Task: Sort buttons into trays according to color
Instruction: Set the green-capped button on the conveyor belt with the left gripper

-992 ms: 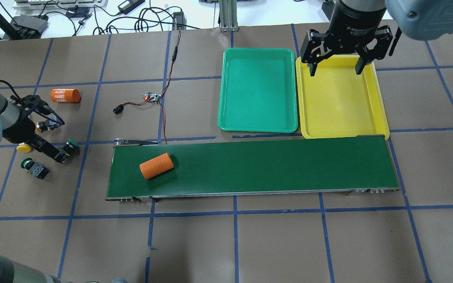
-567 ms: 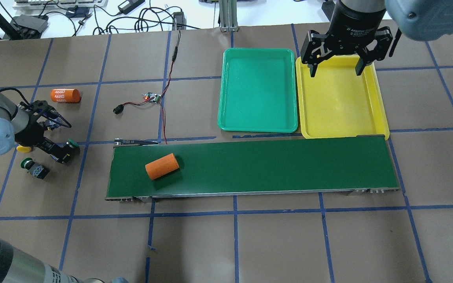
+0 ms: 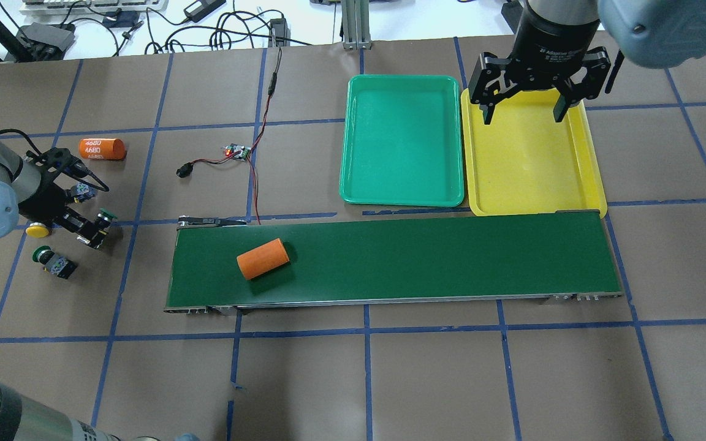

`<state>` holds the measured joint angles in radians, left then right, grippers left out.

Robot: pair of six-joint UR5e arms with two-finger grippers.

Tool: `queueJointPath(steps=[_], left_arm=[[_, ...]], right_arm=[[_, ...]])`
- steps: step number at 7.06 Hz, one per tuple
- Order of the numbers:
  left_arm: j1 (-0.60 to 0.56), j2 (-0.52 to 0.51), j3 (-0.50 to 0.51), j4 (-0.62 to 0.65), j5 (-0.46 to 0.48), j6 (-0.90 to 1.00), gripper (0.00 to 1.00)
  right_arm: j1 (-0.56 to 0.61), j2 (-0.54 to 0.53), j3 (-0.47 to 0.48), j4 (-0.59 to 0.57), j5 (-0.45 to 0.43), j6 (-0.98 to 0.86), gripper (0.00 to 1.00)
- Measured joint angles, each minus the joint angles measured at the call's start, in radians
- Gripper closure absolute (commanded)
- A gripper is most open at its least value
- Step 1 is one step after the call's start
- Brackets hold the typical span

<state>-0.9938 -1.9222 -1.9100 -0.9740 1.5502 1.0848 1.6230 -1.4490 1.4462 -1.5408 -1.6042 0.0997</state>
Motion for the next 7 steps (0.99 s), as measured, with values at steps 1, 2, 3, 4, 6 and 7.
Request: queueJointPath(steps=[1,2,3,4,6,7], left_arm=[[-0.026,0.066,-0.027,-0.013,-0.002,-0.002,1.0],[-0.096,0.15,-0.06,-0.027,-0.004,-0.003,1.0],[-0.197,0.241,-0.084,-0.056,-0.004,0.0,1.0],[-0.297,0.318,-0.099,-0.091,-0.003,0.013,1.0],[-0.432,0.384,-0.14,-0.122,0.001,0.07,1.0],[-0.461,0.391,-0.189,-0.113,0.002,0.106,1.0]], right_arm=[[0.0,-0.001,0.004,0.0,0.001,0.0,0.0],[-0.001,-0.002,0.008,0.0,0.001,-0.001,0.0],[-0.001,-0.002,0.011,0.001,0.001,-0.001,0.0],[-0.001,-0.002,0.012,0.001,0.001,-0.001,0.0],[-0.002,-0.002,0.012,0.001,0.001,0.0,0.0],[-0.002,-0.002,0.013,0.001,0.001,0.0,0.0]])
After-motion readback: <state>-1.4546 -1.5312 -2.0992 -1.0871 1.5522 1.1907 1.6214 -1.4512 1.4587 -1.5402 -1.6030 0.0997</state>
